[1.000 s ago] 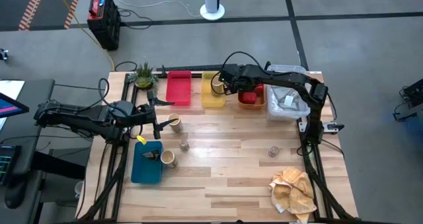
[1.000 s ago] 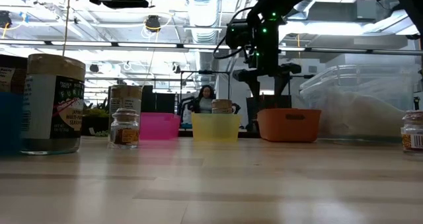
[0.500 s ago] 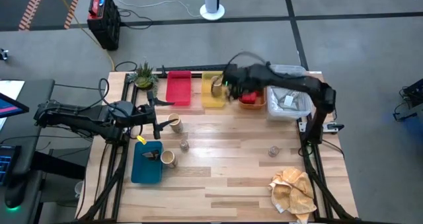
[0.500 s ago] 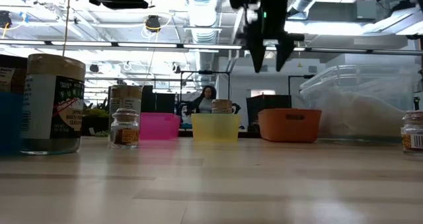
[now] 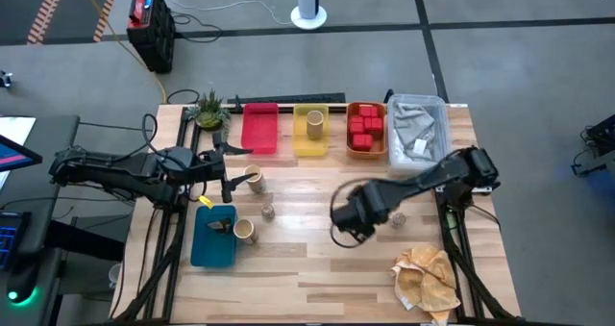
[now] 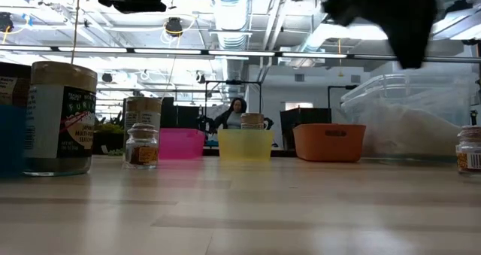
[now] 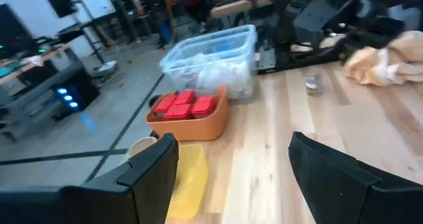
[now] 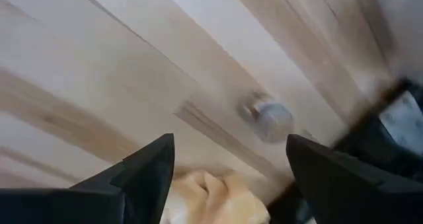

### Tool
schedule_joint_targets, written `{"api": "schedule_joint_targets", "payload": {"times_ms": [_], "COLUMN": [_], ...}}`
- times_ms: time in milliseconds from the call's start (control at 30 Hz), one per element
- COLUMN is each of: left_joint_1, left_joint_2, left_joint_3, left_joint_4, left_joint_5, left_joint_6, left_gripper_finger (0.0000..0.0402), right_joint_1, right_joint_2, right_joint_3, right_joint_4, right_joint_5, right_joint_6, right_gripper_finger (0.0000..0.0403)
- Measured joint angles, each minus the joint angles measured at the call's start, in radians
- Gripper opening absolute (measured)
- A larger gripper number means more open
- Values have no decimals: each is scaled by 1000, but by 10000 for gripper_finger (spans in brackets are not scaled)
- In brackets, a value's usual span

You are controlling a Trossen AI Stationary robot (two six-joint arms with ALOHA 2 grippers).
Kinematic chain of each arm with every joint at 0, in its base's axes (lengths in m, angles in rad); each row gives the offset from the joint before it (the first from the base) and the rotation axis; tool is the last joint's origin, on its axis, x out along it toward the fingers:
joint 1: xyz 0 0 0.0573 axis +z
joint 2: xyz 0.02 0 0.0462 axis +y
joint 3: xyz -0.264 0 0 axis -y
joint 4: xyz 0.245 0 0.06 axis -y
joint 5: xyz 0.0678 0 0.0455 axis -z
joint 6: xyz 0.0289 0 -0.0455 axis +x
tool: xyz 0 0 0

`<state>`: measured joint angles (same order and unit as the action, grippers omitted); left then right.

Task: Sort spices by type
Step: Move the brown seasoning bottle to the center of the table

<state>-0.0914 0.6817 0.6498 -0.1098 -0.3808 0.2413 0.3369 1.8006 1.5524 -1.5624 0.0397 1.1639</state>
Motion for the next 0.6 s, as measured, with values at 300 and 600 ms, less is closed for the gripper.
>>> {"api": "schedule_joint_targets", "payload": {"times_ms": [300, 600], "left_joint_1": [-31, -44], "left_joint_2": [-179, -271], "left_joint_3": [9, 9], "left_joint_4": [-19, -67], "left_joint_5": [275, 260], "left_joint_6": [-39, -67], "left_gripper_finger": [277, 277], "right_joint_1": [84, 120], "right_joint_2": [-96, -202], "right_joint_3": [-223, -426], "right_joint_4": [93, 166], "right_joint_5": [-105, -220], "right_joint_6": [125, 180], "right_gripper_finger": [327, 320]}}
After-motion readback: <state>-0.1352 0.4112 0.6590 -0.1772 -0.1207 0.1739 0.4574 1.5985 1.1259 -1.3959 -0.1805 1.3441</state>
